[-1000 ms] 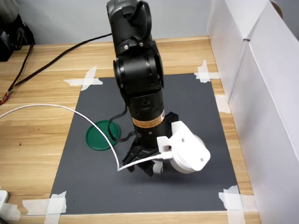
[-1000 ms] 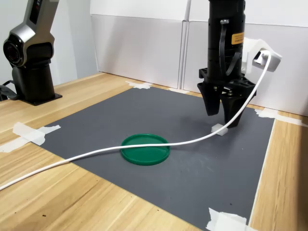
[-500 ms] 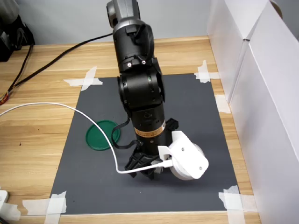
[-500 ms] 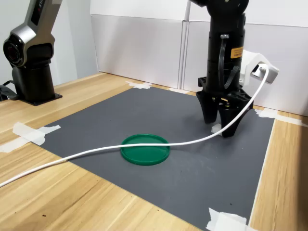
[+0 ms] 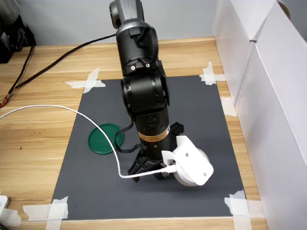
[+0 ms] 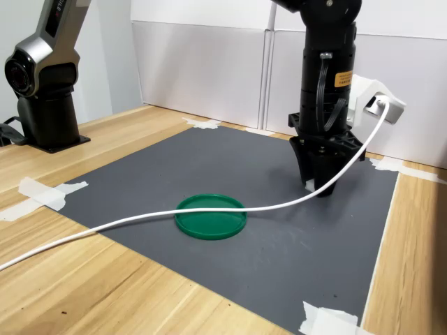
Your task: Grasp a white terminal and put it in the green lid.
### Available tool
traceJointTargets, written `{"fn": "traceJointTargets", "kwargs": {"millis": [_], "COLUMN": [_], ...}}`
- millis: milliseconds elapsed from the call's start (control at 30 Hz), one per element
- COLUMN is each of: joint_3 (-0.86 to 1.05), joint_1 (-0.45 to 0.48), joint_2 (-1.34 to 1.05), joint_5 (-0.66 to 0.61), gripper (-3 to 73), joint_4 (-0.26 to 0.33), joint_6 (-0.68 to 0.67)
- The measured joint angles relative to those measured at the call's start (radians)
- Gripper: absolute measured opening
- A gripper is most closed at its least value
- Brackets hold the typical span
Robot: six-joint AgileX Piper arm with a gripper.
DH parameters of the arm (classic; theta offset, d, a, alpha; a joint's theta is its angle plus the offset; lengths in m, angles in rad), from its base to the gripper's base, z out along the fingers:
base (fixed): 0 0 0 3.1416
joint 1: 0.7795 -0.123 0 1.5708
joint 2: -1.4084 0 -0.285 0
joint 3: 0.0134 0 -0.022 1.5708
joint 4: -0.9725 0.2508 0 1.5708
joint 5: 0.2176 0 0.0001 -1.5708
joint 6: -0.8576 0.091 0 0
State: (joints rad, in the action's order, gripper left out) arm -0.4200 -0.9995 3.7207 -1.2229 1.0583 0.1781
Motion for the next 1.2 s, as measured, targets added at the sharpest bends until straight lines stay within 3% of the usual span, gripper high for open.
{"fn": "traceJointTargets", "kwargs": {"millis": [367, 767, 1033, 1200], "joint_3": [0.0, 0.004, 0.135, 0.258], "joint_1": [0.009, 0.102, 0.194, 0.244], "joint_2": [-0.06, -0.243, -0.352, -0.399], "joint_5": [-0.023, -0.111, -0.125, -0.07], "gripper": [33.5, 33.5, 33.5, 33.5], "joint_4": [0.002, 0.002, 0.002, 0.002], "joint_6": [0.001, -0.054, -0.145, -0.194]}}
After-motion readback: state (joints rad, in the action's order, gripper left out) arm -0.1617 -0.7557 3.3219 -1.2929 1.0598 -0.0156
